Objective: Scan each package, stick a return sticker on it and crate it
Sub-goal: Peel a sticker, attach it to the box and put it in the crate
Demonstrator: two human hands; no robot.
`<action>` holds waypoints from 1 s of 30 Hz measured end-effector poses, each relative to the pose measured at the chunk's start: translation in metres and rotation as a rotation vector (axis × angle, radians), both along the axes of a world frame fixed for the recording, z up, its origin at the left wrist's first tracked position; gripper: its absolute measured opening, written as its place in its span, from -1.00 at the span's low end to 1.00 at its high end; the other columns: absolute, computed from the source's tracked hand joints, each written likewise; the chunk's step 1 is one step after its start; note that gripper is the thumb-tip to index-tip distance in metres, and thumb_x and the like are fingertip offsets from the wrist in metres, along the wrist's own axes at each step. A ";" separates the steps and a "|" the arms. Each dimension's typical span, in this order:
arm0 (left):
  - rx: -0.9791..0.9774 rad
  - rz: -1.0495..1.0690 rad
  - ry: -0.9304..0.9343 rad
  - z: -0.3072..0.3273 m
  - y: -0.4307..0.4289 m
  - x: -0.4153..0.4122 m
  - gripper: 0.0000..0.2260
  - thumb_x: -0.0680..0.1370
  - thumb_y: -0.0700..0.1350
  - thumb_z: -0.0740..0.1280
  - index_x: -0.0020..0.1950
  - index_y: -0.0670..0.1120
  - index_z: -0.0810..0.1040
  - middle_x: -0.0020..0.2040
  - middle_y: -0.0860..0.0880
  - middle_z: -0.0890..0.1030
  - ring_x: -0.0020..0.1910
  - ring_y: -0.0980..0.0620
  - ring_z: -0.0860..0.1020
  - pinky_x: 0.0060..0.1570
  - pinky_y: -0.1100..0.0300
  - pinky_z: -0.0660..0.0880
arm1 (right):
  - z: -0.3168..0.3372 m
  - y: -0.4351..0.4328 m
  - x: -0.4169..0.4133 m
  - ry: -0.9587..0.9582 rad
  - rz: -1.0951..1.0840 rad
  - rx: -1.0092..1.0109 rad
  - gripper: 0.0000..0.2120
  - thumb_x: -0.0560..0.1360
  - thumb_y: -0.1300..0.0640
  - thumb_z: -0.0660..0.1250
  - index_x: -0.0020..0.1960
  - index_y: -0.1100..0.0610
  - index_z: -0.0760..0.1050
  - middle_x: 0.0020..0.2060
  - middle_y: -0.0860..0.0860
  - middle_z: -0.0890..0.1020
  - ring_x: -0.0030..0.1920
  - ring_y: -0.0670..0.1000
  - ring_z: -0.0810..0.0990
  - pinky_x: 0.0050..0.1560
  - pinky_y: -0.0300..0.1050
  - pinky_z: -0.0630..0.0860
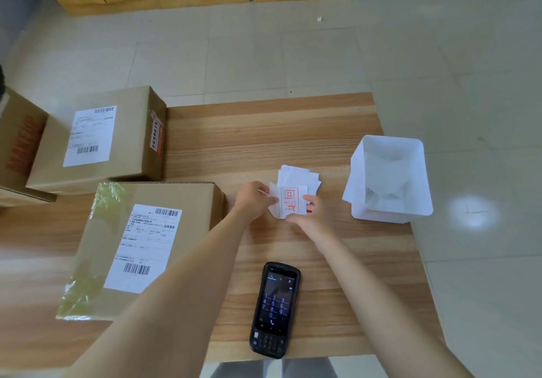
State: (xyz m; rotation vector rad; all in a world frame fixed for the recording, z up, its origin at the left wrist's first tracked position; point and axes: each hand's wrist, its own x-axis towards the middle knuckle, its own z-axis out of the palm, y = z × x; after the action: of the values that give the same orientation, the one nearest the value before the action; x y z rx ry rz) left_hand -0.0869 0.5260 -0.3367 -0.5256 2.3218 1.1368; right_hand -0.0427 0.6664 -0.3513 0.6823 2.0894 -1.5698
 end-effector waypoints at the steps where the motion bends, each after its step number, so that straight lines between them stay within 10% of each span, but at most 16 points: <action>1: 0.021 -0.004 0.006 0.003 -0.002 0.002 -0.78 0.48 -0.21 0.41 0.09 -0.23 0.55 -0.12 -0.05 0.54 -0.10 0.00 0.48 -0.19 0.23 0.38 | 0.002 -0.001 0.001 -0.003 0.013 0.001 -0.34 0.35 0.26 0.50 0.37 0.16 0.30 0.23 0.07 0.48 0.18 0.04 0.50 0.11 -0.09 0.47; 3: 0.047 -0.017 -0.003 0.010 -0.006 0.005 -0.97 0.50 -0.23 0.38 -0.11 -0.18 0.56 -0.26 -0.01 0.48 -0.20 0.02 0.44 -0.27 0.22 0.36 | 0.009 -0.002 0.003 -0.012 0.035 0.007 -0.36 0.38 0.26 0.48 0.38 0.15 0.28 0.18 0.04 0.46 0.09 -0.01 0.47 -0.02 -0.19 0.41; 7: 0.118 -0.029 0.022 0.026 -0.021 0.010 -0.73 0.51 -0.24 0.35 -0.36 -0.09 0.39 -0.36 0.01 0.37 -0.32 0.03 0.35 -0.25 0.21 0.32 | 0.031 -0.005 0.004 0.005 0.068 0.028 -0.37 0.41 0.24 0.46 0.40 0.15 0.26 0.21 0.07 0.41 0.06 -0.05 0.40 0.02 -0.19 0.36; 21: 0.642 0.279 0.120 0.104 -0.049 0.048 -0.93 0.57 -0.26 0.28 -0.07 -0.14 0.53 -0.05 -0.12 0.58 -0.13 -0.06 0.55 -0.15 0.17 0.48 | 0.112 -0.059 0.025 -0.055 -0.018 -0.110 -0.64 0.60 -0.11 0.13 0.15 0.17 0.39 -0.04 0.08 0.58 -0.12 0.06 0.60 0.10 -0.03 0.53; 30: 0.640 0.339 0.006 0.112 -0.056 0.065 -0.81 0.55 -0.29 0.29 0.12 -0.13 0.37 0.02 -0.09 0.60 -0.20 -0.02 0.62 0.08 0.06 0.53 | 0.116 -0.078 0.024 0.128 -0.154 -0.167 -0.84 0.57 0.10 0.23 -0.16 0.14 0.40 -0.24 0.05 0.56 -0.15 0.07 0.54 0.02 -0.03 0.50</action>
State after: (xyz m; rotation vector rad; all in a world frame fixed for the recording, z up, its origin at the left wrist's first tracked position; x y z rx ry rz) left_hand -0.0218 0.4697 -0.2251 -0.6702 1.7557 1.9309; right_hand -0.0190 0.5887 -0.2357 0.7147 2.0055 -1.8942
